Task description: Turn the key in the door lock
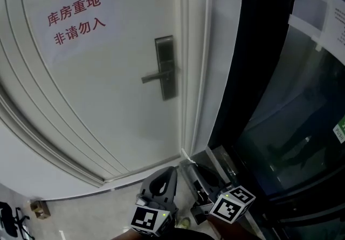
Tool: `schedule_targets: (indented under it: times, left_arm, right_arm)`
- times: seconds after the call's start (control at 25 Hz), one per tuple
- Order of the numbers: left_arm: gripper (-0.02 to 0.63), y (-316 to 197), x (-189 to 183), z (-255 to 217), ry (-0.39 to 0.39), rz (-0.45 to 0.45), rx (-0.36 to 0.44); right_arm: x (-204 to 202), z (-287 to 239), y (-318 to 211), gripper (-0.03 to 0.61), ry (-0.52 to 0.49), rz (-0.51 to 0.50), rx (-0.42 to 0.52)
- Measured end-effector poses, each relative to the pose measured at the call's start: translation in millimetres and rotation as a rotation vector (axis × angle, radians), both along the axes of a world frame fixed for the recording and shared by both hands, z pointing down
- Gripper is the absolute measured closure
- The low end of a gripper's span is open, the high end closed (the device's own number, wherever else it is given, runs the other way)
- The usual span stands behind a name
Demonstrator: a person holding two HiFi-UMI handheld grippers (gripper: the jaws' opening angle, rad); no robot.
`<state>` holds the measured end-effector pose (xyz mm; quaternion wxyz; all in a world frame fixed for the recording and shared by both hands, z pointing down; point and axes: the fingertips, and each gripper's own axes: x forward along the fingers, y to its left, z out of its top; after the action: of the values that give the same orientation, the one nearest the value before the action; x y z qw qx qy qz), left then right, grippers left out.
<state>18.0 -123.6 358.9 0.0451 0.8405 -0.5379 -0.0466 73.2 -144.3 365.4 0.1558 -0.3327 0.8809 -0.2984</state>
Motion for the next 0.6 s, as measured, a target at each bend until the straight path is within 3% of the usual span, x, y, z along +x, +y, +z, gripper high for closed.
schedule_targets:
  times: [0.2,0.6]
  left_arm:
    - [0.609,-40,-2,-1,0.008,0.004,0.012]
    - [0.609,-135,-27,-3,0.005,-0.002,0.036]
  right_arm:
    - [-8,2,-44,0.558,-0.112,-0.029,-0.093]
    - [-34,-1,-147,0.558,-0.133,-0.019,-0.105]
